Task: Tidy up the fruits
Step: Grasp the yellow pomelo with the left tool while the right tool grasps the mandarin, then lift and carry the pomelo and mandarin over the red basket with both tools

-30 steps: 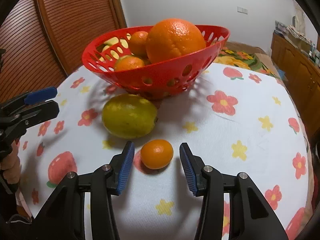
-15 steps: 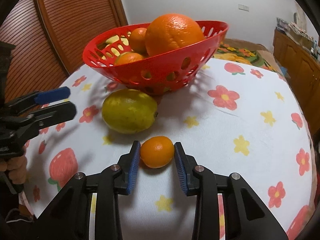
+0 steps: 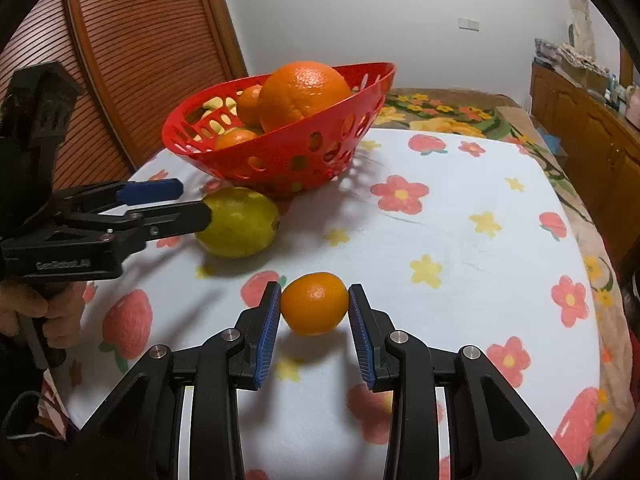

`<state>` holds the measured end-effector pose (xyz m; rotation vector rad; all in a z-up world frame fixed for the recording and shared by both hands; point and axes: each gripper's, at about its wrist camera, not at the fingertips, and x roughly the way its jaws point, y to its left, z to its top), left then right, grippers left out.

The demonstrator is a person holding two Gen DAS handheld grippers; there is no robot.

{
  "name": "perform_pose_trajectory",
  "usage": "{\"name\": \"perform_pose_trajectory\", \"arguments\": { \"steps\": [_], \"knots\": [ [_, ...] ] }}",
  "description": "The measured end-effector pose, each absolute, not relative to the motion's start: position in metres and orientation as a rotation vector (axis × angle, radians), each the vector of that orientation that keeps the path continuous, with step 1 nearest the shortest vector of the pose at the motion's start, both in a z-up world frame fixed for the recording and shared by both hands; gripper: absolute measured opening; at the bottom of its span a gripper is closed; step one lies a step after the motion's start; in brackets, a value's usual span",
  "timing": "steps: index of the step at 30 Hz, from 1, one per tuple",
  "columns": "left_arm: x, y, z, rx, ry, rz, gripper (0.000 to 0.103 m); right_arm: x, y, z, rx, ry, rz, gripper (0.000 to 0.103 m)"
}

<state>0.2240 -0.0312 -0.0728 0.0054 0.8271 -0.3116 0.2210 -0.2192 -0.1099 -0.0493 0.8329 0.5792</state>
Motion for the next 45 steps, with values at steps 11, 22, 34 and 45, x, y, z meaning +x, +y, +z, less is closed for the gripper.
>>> {"name": "perform_pose_trajectory", "arguments": {
  "steps": [11,22,34,45],
  "knots": [
    [0.243,-0.043,-0.088,0.015,0.888,-0.309,0.071,0.218,-0.227,-0.108,-0.048,0.823,0.582,0.033],
    [0.247,-0.049,-0.100,0.016,0.919,-0.315,0.070,0.217,-0.231,-0.108,-0.049,0.822,0.582,0.034],
    [0.209,-0.032,-0.084,-0.031,0.869,-0.355,0.065,0.216,-0.227,-0.108,-0.053,0.824,0.589,0.034],
    [0.181,-0.014,-0.045,-0.044,0.775,-0.361,0.065,0.211,-0.223,-0.092,-0.050,0.792,0.590,0.033]
  ]
}}
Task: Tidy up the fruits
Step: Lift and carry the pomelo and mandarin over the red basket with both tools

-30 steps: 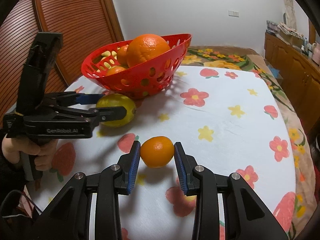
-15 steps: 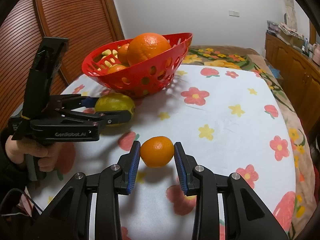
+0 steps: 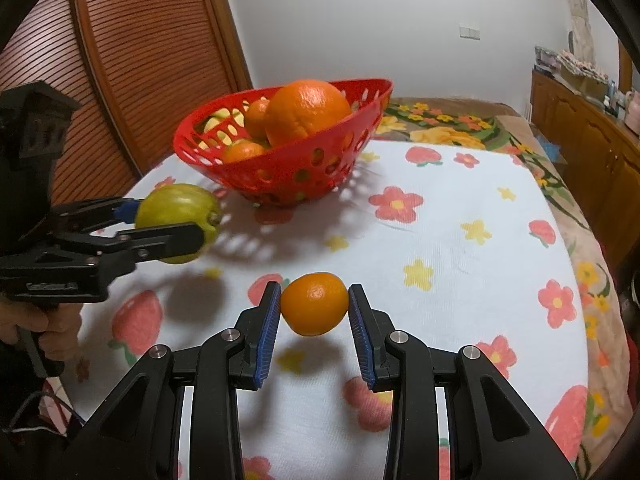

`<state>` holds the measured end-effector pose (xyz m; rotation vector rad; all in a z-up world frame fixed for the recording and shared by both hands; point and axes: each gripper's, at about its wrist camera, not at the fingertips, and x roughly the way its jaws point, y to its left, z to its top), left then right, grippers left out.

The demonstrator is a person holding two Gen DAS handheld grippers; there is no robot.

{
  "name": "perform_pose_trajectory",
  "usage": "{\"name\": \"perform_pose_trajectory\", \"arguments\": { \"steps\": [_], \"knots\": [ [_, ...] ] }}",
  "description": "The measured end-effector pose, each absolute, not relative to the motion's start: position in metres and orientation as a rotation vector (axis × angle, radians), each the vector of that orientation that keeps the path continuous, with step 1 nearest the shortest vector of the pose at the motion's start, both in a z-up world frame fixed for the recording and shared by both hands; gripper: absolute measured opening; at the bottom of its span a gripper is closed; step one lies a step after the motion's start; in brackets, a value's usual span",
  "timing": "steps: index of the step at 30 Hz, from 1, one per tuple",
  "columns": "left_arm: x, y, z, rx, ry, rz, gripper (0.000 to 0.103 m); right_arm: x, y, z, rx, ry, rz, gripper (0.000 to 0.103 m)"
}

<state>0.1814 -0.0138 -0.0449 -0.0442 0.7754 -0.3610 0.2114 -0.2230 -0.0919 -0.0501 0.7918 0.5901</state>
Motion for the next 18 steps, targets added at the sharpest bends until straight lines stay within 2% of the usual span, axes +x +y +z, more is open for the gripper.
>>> {"name": "perform_pose_trajectory", "arguments": {
  "steps": [18],
  "knots": [
    [0.154,0.014,0.022,-0.033,0.643,-0.304,0.065,0.192,-0.216,-0.003,-0.077,0.610,0.617,0.033]
  ]
}}
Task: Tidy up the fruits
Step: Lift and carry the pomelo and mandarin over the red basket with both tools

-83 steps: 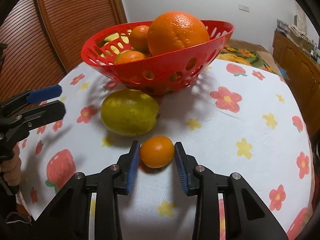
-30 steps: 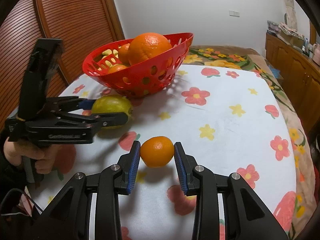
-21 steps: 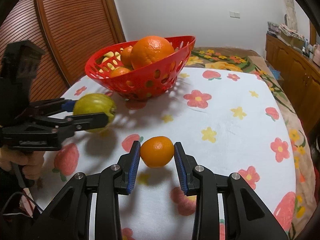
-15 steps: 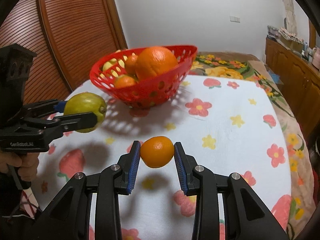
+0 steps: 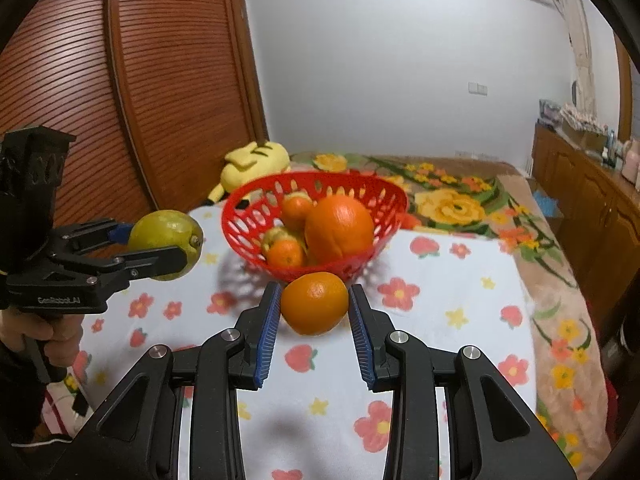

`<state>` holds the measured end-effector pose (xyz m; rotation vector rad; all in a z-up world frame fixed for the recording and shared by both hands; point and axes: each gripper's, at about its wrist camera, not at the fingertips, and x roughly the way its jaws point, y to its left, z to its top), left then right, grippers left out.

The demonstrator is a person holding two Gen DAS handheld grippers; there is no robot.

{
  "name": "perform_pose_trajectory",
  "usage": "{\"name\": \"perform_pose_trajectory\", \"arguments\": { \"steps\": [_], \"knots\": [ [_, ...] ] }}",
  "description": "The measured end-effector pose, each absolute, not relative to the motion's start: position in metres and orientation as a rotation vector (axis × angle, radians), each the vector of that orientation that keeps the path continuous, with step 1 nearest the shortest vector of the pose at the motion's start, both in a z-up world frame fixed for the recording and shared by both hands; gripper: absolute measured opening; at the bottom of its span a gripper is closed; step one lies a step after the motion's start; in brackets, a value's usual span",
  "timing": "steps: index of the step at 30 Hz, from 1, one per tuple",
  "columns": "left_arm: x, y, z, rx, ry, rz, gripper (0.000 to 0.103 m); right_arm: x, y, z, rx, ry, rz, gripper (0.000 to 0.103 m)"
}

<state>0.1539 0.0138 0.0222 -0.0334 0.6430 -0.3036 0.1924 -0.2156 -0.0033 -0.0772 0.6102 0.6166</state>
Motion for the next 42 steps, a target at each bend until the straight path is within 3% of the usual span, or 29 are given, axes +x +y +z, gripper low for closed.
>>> {"name": "perform_pose_trajectory", "arguments": {
  "steps": [21,42],
  "knots": [
    [0.173,0.029,0.046,-0.052,0.616,-0.282,0.065,0.191,-0.209,0.039,-0.137,0.545,0.624,0.034],
    [0.264,0.032,0.010,-0.076,0.724,-0.256,0.065,0.299,-0.175,0.013,-0.146,0.646,0.686,0.034]
  ]
}}
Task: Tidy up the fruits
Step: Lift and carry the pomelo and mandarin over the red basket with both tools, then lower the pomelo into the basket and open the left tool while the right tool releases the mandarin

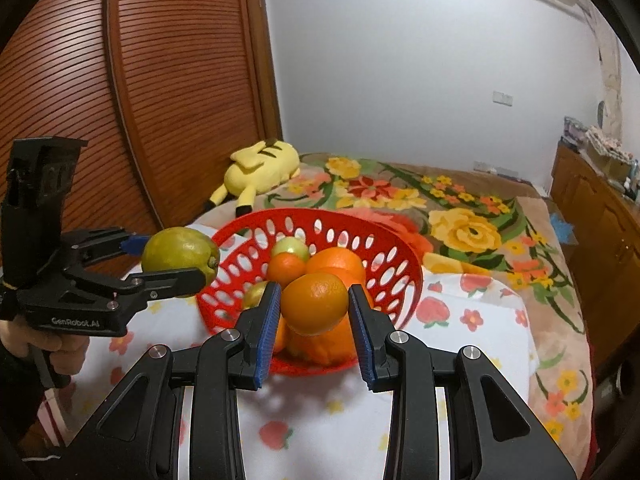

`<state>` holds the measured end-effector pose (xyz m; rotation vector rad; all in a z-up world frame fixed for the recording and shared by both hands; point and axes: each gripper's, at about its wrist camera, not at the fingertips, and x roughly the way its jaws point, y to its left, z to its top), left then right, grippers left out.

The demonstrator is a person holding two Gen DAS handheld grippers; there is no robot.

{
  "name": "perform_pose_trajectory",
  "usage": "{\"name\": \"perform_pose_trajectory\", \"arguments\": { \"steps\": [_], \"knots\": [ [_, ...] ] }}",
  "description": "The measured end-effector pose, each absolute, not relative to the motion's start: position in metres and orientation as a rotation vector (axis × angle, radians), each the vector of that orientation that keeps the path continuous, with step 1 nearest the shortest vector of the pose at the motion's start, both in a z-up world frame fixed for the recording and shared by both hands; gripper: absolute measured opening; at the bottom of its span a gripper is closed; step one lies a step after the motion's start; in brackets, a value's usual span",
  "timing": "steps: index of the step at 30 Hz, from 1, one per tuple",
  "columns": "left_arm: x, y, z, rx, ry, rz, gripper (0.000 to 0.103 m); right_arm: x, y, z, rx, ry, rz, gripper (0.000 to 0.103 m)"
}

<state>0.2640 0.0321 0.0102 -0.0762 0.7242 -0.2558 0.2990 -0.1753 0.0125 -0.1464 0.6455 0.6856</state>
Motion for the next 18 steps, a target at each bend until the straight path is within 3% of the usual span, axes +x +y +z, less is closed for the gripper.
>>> {"name": "perform_pose_trajectory", "arguments": {
  "steps": [18],
  "knots": [
    [0.294,0.053,-0.004,-0.100,0.745,-0.244,0.065,0.374,-0.150,-0.012,-0.135,0.722,0.719,0.034]
  ]
}}
